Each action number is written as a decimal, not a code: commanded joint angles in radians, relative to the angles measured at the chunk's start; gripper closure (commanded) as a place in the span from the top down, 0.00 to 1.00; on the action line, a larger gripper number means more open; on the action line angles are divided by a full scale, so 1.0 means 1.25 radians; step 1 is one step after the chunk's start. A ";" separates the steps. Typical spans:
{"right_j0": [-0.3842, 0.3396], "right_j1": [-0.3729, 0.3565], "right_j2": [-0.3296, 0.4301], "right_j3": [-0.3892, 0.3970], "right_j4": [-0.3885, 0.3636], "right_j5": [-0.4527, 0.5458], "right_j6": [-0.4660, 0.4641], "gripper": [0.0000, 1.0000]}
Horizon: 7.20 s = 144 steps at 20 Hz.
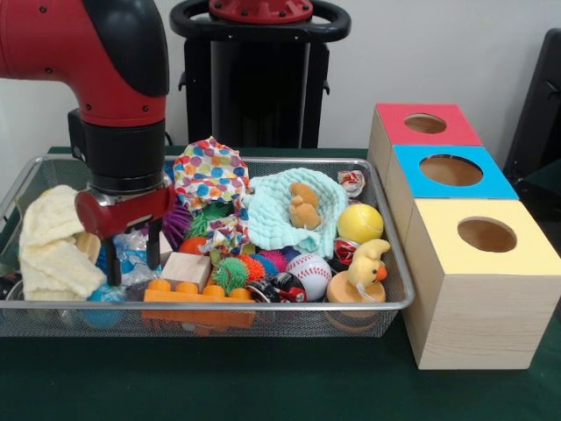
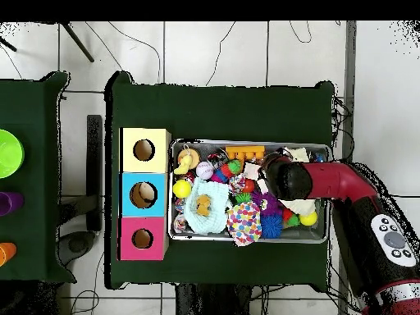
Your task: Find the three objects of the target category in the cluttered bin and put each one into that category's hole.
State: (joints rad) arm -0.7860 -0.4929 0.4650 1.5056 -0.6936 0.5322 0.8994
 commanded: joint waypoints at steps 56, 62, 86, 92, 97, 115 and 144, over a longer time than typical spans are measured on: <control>0.000 -0.097 0.007 0.034 0.019 0.218 -0.069 0.00; -0.004 -0.108 0.012 0.029 0.023 0.240 -0.074 0.00; 0.000 -0.130 0.009 0.088 0.030 0.212 -0.032 0.00; 0.002 -0.141 0.006 0.100 0.032 0.209 -0.020 0.00; 0.008 -0.158 -0.002 0.114 0.037 0.212 -0.003 0.00; 0.039 -0.199 -0.034 0.183 0.065 0.174 0.094 0.00; 0.139 -0.249 -0.141 0.272 0.150 0.092 0.210 0.00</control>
State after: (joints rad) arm -0.6378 -0.7779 0.3366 1.7566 -0.5493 0.7181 0.9021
